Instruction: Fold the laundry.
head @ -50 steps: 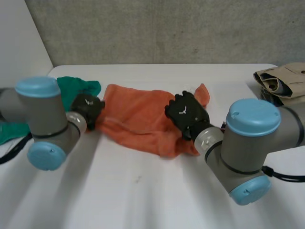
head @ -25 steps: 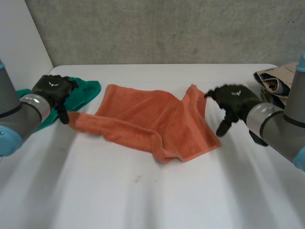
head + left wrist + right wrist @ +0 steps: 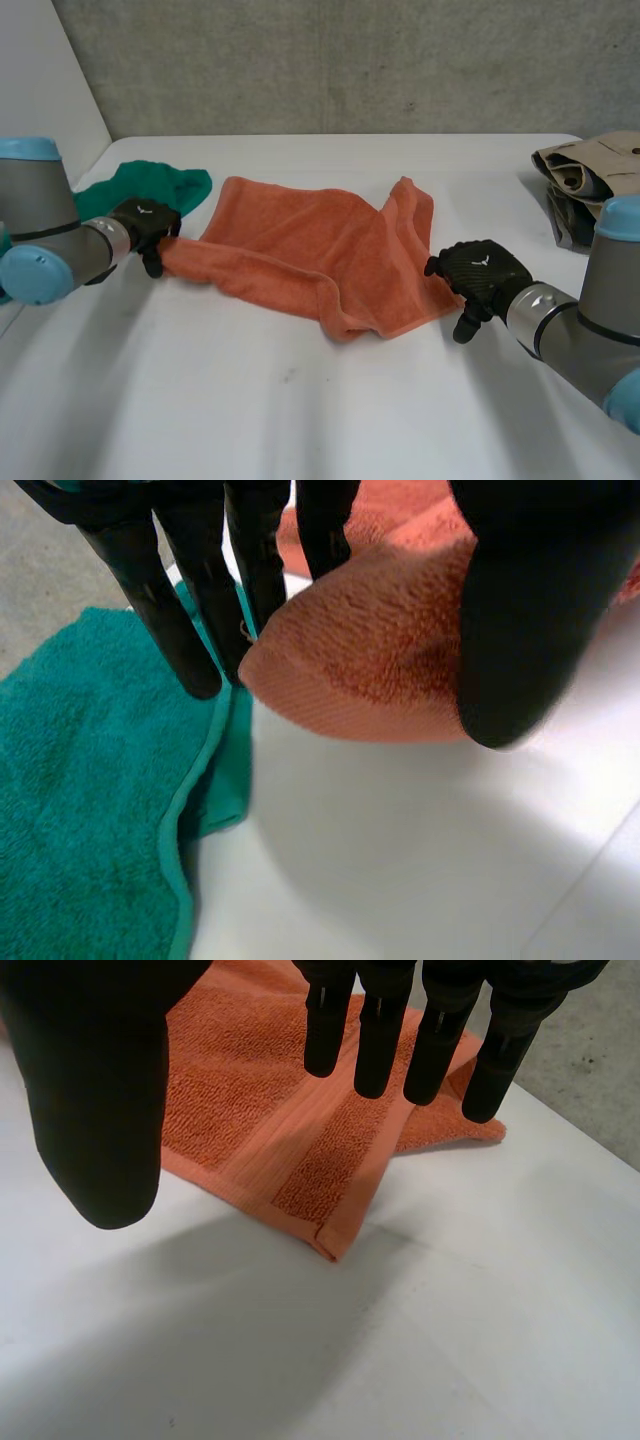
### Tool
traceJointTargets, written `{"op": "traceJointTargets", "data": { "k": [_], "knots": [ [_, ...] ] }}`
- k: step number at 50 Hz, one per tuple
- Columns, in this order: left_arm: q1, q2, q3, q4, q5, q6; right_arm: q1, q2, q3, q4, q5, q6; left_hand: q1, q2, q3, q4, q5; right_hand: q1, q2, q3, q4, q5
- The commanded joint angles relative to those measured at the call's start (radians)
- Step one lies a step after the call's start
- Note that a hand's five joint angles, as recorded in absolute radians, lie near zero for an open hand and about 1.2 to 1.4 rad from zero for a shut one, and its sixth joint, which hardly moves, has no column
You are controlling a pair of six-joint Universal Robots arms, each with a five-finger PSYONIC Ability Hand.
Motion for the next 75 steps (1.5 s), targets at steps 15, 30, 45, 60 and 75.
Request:
{"op": "traceJointTargets", "data": {
  "k": [15,30,45,60,75],
  "knots": [
    [-0.092,0.393,-0.025,-0.018,-0.125,-0.071,0.001,-0.086,0.059,0.003,0.005,0.155,0.686,0.709,0.727,0.723,0.725,-0.121,-0.113,-0.119,-0.126,-0.138],
    [-0.228,0.638,0.117,-0.084,-0.130,-0.177,0.265,-0.008,0.045,-0.050,0.139,0.525,0.686,0.709,0.727,0.723,0.725,-0.130,-0.121,-0.127,-0.135,-0.147],
    [-0.343,0.665,0.340,-0.191,-0.231,-0.212,0.426,0.164,-0.191,-0.061,0.452,0.758,0.686,0.709,0.727,0.723,0.725,-0.165,-0.157,-0.163,-0.170,-0.182],
    [-0.352,0.700,0.245,-0.182,-0.237,-0.240,0.518,0.228,-0.266,-0.044,0.416,0.674,0.686,0.709,0.727,0.723,0.725,-0.156,-0.148,-0.154,-0.161,-0.173],
    [-0.332,0.714,0.191,-0.157,-0.227,-0.288,0.595,0.321,-0.361,-0.190,0.324,0.479,0.686,0.709,0.727,0.723,0.725,-0.154,-0.145,-0.151,-0.159,-0.170]
  ]
}}
